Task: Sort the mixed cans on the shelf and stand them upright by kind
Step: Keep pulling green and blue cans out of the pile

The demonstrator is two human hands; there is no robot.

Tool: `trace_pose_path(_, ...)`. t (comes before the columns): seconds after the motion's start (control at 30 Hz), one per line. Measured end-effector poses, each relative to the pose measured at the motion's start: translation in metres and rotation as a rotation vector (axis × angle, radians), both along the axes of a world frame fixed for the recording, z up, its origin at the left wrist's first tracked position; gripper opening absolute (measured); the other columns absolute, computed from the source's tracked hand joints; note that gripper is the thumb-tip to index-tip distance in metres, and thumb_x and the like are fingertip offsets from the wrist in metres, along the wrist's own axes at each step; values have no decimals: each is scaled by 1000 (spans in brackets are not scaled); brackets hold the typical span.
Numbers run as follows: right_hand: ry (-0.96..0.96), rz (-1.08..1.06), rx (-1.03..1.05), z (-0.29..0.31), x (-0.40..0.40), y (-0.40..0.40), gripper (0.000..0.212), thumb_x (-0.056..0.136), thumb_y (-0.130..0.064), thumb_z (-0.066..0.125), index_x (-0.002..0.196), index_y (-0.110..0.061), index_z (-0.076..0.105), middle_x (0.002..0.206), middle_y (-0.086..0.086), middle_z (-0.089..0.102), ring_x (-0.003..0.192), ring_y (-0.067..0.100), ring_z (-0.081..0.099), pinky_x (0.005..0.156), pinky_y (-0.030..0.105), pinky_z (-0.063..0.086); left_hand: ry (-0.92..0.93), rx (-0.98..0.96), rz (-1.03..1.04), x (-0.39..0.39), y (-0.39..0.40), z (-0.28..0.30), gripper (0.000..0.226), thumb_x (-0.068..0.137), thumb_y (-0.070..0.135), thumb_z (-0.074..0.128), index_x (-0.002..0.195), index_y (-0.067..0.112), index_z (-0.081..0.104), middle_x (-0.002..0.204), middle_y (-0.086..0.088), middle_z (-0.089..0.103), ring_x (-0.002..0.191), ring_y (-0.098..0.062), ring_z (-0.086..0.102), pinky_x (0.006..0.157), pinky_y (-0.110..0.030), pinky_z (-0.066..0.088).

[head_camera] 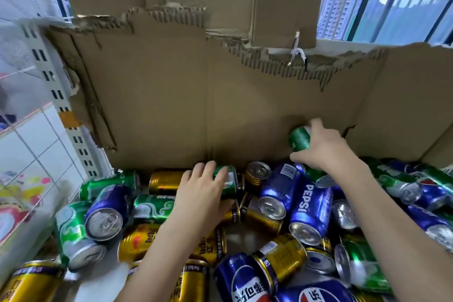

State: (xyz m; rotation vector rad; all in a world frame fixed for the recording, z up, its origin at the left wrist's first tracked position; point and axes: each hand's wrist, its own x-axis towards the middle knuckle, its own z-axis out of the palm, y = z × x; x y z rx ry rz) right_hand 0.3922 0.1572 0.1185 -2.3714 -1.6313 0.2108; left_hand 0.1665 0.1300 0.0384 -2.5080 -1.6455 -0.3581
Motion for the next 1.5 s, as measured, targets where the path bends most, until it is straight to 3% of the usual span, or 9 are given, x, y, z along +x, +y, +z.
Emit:
trace_pose_path(0.2, 22, 64, 290, 0, -1, -42, 97, 68, -28, 77, 144, -9, 20, 125, 21, 49, 116, 37, 44, 93, 36, 35, 238, -221, 5, 19, 45, -3, 93, 85, 55, 54, 150, 23, -3, 152, -11, 21, 138, -33, 21, 110, -43, 24)
trace_pose_path(0.53, 146, 158, 573, -30, -24, -108, 90, 72, -16, 74, 146, -26, 22, 140, -3, 35, 127, 17, 32, 101, 33, 34, 138, -247, -55, 13, 57, -7, 98, 76, 64, 61, 149, 24, 10, 145, -8, 38, 130, -30, 40, 104, -40, 33)
trace_pose_path(0.7, 195, 249, 713, -42, -42, -127, 91, 72, -4, 76, 145, -23, 26, 138, -8, 33, 120, -14, 26, 89, -6, 23, -62, -138, -146, -4, 41, 9, 96, 72, 55, 71, 147, 28, 18, 139, -3, 44, 120, -24, 49, 89, -34, 44)
trace_pose_path(0.8, 198, 278, 789, -45, -49, -138, 92, 70, 0, 77, 144, -19, 26, 131, -10, 30, 116, -27, 19, 91, -7, 20, -204, -7, -182, -13, 14, 20, 88, 73, 50, 72, 144, 31, 24, 138, 3, 44, 119, -19, 49, 84, -31, 45)
trace_pose_path(0.97, 150, 249, 845, -49, -58, -169, 97, 65, -1, 81, 142, -16, 24, 130, -5, 26, 123, -17, 20, 99, 0, 23, -602, 175, -279, -22, -45, 26, 74, 69, 50, 73, 133, 23, 46, 124, 10, 53, 107, -4, 53, 78, -14, 40)
trace_pose_path(1.1, 124, 157, 869, -59, -55, -203, 93, 61, 0, 83, 136, -13, 30, 129, 3, 29, 126, -9, 24, 101, 2, 24, -856, 63, -397, -9, -87, 20, 72, 70, 52, 69, 130, 22, 44, 123, 10, 54, 111, 0, 51, 90, -11, 40)
trace_pose_path(1.17, 80, 109, 869, -64, -47, -224, 90, 58, 2, 84, 132, -8, 33, 127, 7, 31, 126, -9, 25, 101, 2, 24, -868, 4, -438, 6, -104, 16, 70, 69, 54, 69, 128, 24, 45, 122, 11, 55, 111, 0, 52, 90, -11, 40)
trace_pose_path(1.33, 117, -82, 878, -81, -10, -280, 78, 62, -9, 80, 126, -13, 35, 124, 9, 39, 118, 27, 45, 102, 15, 34, -947, -267, -555, 53, -144, 3, 67, 65, 48, 74, 125, 31, 48, 120, 21, 56, 114, 1, 53, 90, -16, 43)
trace_pose_path(1.5, 202, -307, 869, -108, 40, -332, 83, 59, -5, 84, 123, -24, 34, 118, 10, 51, 106, 21, 52, 89, 13, 38, -886, -398, -650, 113, -183, -12, 68, 61, 49, 79, 121, 32, 50, 113, 22, 60, 106, 1, 57, 87, -17, 45)
